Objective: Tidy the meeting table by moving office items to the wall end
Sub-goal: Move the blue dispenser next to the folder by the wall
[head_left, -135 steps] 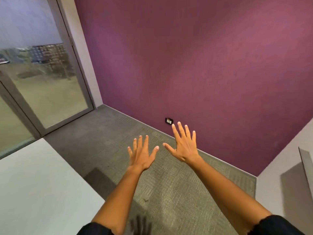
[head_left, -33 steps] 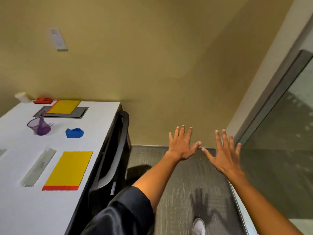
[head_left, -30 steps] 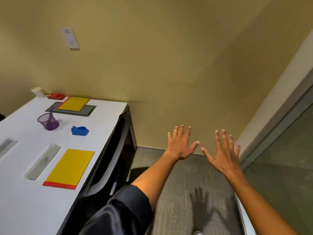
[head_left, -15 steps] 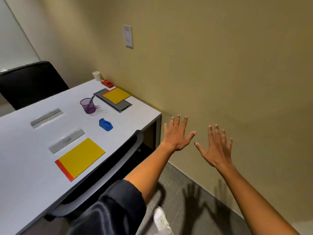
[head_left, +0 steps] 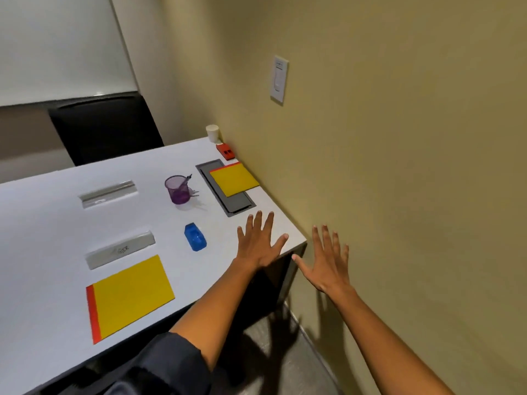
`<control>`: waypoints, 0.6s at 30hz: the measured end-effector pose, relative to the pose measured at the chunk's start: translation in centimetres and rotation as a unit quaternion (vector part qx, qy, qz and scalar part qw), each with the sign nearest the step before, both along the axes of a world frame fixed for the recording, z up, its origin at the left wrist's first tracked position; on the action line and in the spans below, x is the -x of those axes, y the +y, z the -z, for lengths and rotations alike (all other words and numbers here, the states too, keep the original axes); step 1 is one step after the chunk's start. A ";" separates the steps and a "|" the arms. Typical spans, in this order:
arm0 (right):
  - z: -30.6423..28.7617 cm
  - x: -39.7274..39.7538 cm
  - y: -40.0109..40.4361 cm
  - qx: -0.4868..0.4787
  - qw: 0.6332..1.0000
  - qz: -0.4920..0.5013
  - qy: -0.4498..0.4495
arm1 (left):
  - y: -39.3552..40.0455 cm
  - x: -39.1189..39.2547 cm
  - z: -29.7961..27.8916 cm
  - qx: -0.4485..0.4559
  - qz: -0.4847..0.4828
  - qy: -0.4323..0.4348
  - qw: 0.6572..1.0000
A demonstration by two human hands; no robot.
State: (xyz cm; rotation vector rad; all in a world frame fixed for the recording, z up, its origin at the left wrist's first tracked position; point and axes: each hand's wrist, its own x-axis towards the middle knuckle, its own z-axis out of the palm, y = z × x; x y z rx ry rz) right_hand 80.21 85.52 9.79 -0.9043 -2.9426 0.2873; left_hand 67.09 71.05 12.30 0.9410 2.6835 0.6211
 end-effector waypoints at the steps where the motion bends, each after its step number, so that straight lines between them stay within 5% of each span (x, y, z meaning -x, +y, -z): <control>1: 0.2 2.1 0.0 0.005 1.000 -0.023 -0.004 | -0.8 1.4 0.5 0.006 -0.024 -0.003 1.000; 18: 8.0 27.6 -7.0 0.143 0.930 -0.329 -0.079 | -11.3 14.1 9.5 0.110 -0.366 -0.105 0.918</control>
